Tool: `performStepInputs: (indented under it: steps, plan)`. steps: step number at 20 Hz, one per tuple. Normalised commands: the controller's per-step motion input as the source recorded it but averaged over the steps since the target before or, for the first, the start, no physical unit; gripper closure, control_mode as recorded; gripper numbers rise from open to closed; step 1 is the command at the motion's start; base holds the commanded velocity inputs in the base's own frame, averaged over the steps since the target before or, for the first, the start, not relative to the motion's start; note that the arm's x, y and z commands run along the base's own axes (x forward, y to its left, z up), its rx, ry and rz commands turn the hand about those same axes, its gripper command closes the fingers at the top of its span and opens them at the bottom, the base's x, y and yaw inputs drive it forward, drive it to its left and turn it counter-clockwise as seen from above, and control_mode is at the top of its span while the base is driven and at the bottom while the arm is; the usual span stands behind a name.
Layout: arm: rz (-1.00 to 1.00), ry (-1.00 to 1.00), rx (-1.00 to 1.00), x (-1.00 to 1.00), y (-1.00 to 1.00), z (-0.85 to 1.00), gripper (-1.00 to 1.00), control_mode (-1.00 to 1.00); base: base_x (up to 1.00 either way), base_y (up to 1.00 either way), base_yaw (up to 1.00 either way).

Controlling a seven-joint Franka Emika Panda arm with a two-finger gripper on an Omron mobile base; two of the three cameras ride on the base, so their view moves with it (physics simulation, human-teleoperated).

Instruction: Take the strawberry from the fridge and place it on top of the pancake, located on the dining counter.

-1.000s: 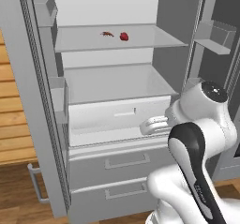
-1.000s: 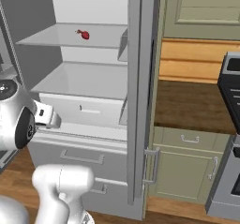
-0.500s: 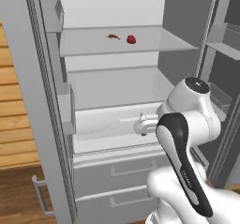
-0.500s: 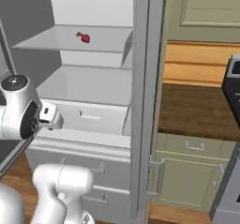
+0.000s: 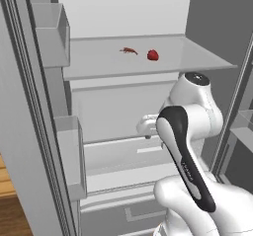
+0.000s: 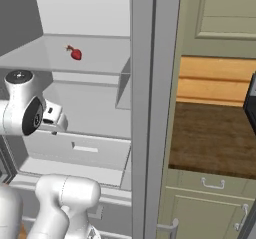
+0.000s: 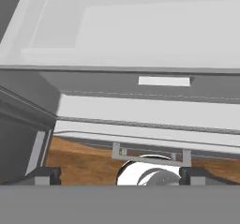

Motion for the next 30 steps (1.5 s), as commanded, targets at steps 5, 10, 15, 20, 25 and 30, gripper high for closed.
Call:
performStepInputs:
  steps: [5,10,15,20,25,30]
  plan:
    - [-0.01,-0.02,-0.02,0.3,-0.02,0.44,-1.0,-1.0,0.07,0.0,0.0]
    - [0.0,-0.24,-0.12,0.28,-0.11,1.0,-1.0,-1.0,0.0,0.0,0.0]
    - [-0.1,-0.3,-0.13,0.24,-0.16,0.82,-1.0,-1.0,0.0,0.0,0.0]
    - [-0.1,-0.39,-0.08,0.32,-0.15,0.34,-1.0,-1.0,0.0,0.0,0.0]
    - [-0.04,-0.08,0.02,0.67,-0.19,0.38,-1.0,-1.0,0.0,0.0,0.0]
    - [0.0,0.01,0.1,0.76,-0.16,0.34,-1.0,-1.0,0.0,0.0,0.0]
